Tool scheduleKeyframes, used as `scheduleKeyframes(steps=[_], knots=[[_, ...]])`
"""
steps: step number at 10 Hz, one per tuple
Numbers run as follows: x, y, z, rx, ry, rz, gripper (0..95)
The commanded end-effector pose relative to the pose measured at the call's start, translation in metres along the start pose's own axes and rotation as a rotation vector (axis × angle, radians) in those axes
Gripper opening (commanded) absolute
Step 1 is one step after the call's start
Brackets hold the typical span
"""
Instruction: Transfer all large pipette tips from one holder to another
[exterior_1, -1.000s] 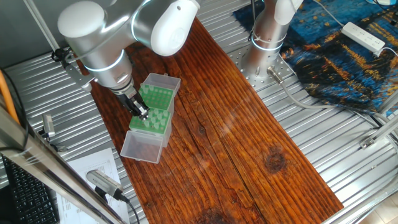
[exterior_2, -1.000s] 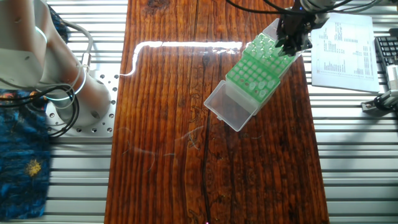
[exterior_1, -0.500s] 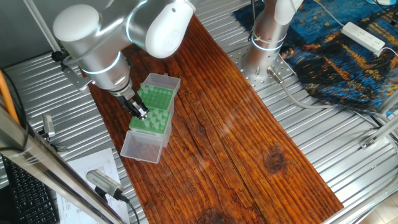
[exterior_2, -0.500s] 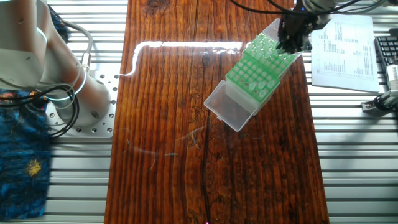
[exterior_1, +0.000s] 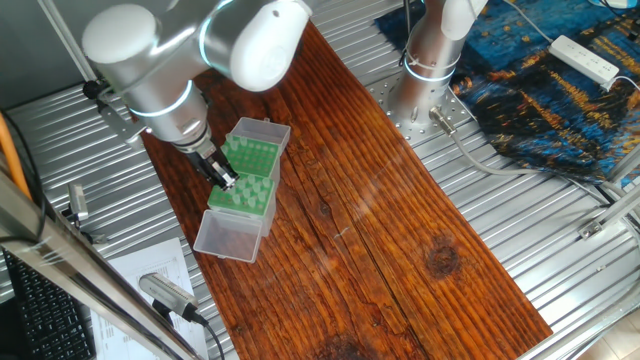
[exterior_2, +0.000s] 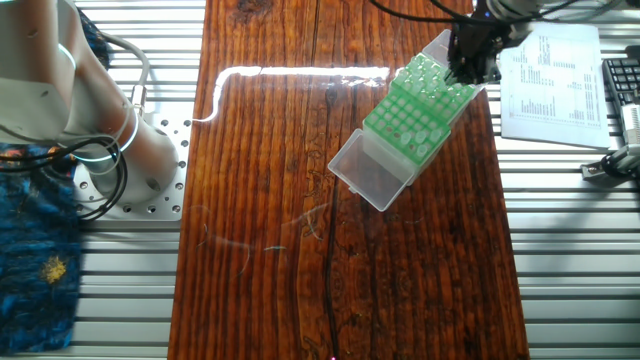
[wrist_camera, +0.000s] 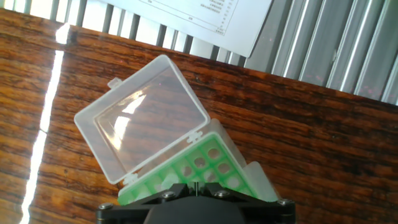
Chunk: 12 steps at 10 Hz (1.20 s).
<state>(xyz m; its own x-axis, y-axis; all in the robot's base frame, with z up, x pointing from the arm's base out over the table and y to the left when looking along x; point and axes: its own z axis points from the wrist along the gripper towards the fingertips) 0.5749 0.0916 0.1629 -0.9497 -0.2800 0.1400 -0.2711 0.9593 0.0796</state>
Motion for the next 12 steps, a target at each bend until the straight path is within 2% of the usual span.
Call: scheduleKeyframes(steps=[1, 4, 7, 10, 12], knots=[[-0.0029, 0.0001, -0.0005, -0.011, 0.001, -0.001, 19.0], [-0.0031, -0.0001, 0.0008, -0.007, 0.009, -0.031, 19.0], [-0.0031, 0.0, 0.0016, -0.003, 0.005, -0.032, 19.0], [-0.003, 0.0, 0.0016, 0.026, -0.014, -0.063, 19.0], [-0.0028, 0.0, 0.0017, 0.033, -0.026, -0.071, 19.0]])
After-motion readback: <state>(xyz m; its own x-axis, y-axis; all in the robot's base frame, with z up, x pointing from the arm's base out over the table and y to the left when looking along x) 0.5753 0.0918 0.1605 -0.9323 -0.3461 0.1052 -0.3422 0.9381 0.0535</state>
